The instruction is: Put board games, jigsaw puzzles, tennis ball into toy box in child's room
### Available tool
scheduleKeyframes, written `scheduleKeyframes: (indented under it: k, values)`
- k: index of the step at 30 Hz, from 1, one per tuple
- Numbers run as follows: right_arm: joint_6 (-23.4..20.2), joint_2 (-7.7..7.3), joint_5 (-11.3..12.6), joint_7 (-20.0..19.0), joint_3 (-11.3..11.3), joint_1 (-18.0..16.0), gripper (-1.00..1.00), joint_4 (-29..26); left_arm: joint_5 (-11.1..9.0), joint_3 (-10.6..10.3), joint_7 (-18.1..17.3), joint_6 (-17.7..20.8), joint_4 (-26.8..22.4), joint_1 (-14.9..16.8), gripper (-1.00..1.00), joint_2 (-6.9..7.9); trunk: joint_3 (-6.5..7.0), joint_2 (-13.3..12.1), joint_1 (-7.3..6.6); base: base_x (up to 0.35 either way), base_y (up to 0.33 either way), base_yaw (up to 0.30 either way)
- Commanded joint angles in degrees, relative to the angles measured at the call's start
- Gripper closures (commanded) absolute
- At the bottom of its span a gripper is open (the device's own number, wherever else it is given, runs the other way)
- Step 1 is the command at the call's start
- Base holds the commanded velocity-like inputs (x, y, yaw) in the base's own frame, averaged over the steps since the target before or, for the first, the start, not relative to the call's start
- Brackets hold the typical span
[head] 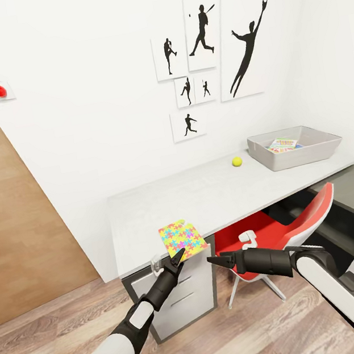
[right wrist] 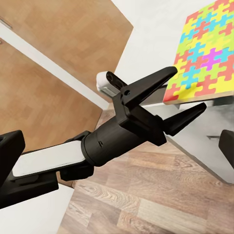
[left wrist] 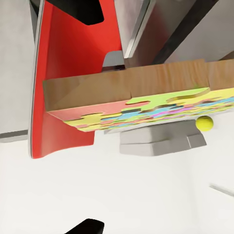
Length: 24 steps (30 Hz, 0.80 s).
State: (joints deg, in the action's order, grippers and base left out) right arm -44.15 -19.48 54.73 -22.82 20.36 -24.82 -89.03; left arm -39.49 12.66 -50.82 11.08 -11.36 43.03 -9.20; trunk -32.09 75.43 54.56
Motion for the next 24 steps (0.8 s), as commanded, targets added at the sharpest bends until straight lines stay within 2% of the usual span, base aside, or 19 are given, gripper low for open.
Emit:
scheduleKeyframes:
  k: [1,6,12,13,17,20,24]
  values:
    - [-0.1,-0.04,0.0,-0.1,0.0,-0.1,-1.0,0.0,-0.1,0.4,0.0,0.6,0.0,0.0,-1.0,-0.03,-0.06,0.0,0.0,0.0,0.0,0.0]
    - [-0.1,-0.04,0.0,0.1,0.0,-0.1,-1.0,0.0,-0.1,0.4,0.6,0.6,-0.1,0.0,-1.0,-0.03,-0.06,0.0,0.0,0.0,0.0,0.0]
    - [-0.2,-0.04,-1.2,0.1,0.0,-0.1,-1.0,0.0,-0.1,0.4,0.6,0.5,-0.1,0.1,-1.0,-0.03,-0.06,0.0,0.0,0.0,0.0,0.0]
    - [0.2,0.3,-1.3,0.5,-0.3,-0.1,-1.0,0.3,0.1,0.0,0.5,0.8,0.2,0.1,-1.0,0.31,-0.06,0.0,0.0,0.0,0.0,0.0]
    - [1.2,1.58,-1.3,1.3,-1.5,-0.1,-1.0,1.6,0.3,0.5,0.6,-0.3,0.1,0.0,-1.0,0.12,-0.06,0.0,0.0,0.0,0.0,0.0]
    - [1.2,2.51,-1.3,1.4,-1.4,-0.1,-1.0,2.6,0.0,1.4,1.1,-1.3,0.1,-0.3,-1.0,-0.63,-0.06,0.0,0.0,0.0,0.0,0.0]
    - [1.5,3.63,-1.3,1.8,-2.2,-0.1,-1.0,3.9,-0.3,2.0,2.3,-2.3,0.1,-0.7,-1.0,-0.8,-0.06,0.0,0.0,0.0,0.0,0.0]
